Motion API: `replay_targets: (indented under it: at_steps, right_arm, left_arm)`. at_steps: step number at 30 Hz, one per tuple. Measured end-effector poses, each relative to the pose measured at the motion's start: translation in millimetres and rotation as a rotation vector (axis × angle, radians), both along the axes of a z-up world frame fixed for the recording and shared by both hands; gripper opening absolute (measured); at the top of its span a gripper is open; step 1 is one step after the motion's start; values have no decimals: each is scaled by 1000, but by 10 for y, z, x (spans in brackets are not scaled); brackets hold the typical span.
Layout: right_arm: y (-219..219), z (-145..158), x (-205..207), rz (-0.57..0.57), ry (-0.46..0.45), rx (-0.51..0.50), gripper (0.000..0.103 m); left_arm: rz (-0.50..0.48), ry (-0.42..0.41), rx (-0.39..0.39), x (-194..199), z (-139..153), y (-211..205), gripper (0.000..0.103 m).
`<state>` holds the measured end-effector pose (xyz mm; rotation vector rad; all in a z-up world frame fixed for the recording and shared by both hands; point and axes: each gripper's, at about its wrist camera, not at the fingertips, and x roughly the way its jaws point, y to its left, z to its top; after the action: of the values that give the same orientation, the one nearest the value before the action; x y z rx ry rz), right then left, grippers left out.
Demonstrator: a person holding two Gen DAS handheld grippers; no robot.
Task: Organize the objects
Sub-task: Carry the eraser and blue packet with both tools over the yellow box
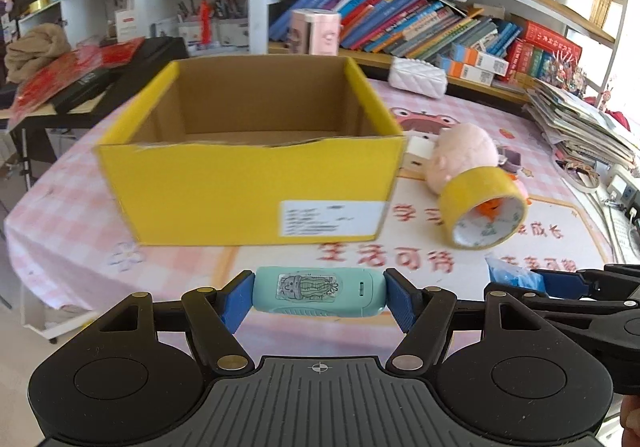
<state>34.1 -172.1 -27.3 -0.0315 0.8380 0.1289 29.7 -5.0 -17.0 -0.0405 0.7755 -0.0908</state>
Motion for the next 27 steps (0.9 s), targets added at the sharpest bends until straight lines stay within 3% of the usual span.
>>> replay_targets:
  at_steps: [14, 27]
  right_arm:
    - [938, -28, -377, 65, -13, 54, 37]
    - [1229, 47, -547, 74, -43, 42, 37]
  left_arm:
    - [62, -50, 36, -493, 96, 840, 69]
    - [61, -91, 19, -663, 160, 1074, 69]
